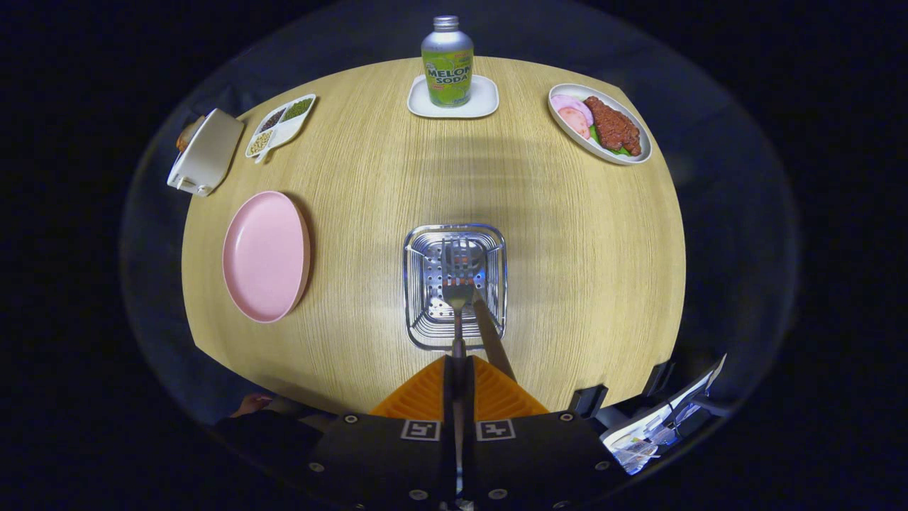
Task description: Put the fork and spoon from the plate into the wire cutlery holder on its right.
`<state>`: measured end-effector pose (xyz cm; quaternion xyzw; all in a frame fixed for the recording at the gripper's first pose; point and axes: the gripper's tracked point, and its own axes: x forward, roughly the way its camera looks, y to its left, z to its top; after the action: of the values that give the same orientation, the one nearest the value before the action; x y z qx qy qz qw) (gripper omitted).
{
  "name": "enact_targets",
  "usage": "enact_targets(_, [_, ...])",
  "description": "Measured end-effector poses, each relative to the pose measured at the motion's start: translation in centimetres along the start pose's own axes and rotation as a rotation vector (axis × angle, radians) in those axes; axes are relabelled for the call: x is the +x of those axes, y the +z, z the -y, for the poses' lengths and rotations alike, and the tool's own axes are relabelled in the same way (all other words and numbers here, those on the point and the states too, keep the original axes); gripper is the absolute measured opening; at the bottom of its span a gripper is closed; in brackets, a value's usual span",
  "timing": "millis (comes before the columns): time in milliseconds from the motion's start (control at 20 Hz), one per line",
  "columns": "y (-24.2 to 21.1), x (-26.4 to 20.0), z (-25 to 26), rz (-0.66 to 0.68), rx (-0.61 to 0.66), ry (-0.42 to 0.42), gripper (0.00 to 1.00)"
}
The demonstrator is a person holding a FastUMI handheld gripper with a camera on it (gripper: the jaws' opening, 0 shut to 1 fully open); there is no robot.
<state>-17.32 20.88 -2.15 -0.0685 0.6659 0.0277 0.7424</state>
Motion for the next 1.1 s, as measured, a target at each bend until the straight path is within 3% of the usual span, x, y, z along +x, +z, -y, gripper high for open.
enact_targets(650, [-1.0, -0.3, -0.1, -0.003, 0.008, 0.054, 0.08])
enact_targets(900, [2.5, -1.9, -0.8, 0.139, 0.090, 0.119, 0.13])
enact_targets(1100, [6.9, -5.5, -0.9, 0.373, 0.113, 0.116, 0.21])
